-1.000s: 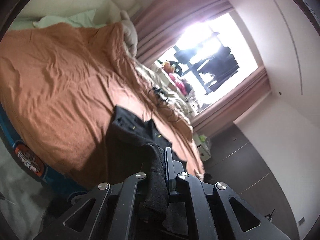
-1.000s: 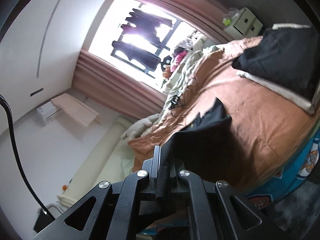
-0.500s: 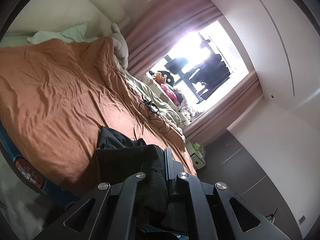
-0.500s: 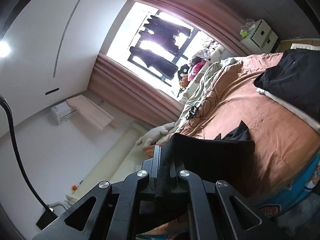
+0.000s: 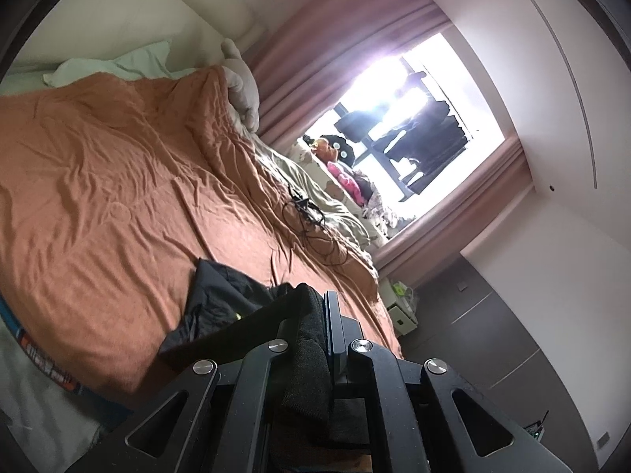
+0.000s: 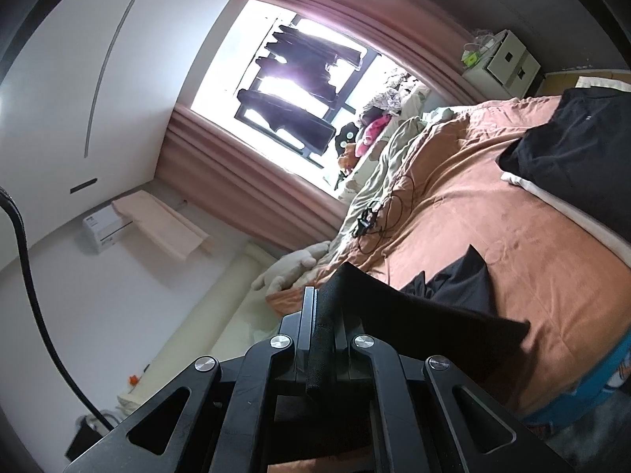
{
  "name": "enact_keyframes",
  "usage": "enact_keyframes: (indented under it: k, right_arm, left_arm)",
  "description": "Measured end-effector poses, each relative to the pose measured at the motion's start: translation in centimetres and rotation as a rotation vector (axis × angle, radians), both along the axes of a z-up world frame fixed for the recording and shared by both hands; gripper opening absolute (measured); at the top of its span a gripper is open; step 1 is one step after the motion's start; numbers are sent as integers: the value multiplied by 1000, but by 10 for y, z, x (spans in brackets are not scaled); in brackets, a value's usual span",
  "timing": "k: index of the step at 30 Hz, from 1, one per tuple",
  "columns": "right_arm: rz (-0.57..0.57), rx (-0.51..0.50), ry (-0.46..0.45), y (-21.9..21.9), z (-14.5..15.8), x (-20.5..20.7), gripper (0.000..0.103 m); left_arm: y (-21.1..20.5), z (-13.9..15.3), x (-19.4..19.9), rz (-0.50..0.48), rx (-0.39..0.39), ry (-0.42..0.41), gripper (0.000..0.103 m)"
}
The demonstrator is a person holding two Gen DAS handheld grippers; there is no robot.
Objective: Fold large clothes
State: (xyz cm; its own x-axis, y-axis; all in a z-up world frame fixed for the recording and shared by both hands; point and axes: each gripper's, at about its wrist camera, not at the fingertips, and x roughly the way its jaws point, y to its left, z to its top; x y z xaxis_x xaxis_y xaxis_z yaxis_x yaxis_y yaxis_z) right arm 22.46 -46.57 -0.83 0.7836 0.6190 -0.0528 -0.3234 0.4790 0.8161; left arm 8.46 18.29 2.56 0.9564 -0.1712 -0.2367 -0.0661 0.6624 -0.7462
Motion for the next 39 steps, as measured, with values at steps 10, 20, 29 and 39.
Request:
enact_keyframes:
  k: [10, 20, 29, 39]
  right_arm:
    - [-8, -30, 11, 22, 14, 95, 5]
    - [-28, -66, 84, 40, -12, 180, 5]
    - [-39, -72, 206, 47, -68, 247, 5]
    - [-34, -112, 321, 67, -133, 310, 6]
  left_arm:
    - [21, 4, 91, 34, 17, 49, 4]
    - [34, -25, 185, 25, 56, 160, 4]
    - [44, -76, 251, 25, 58, 267, 4]
    - [56, -140, 306, 53, 49, 403, 4]
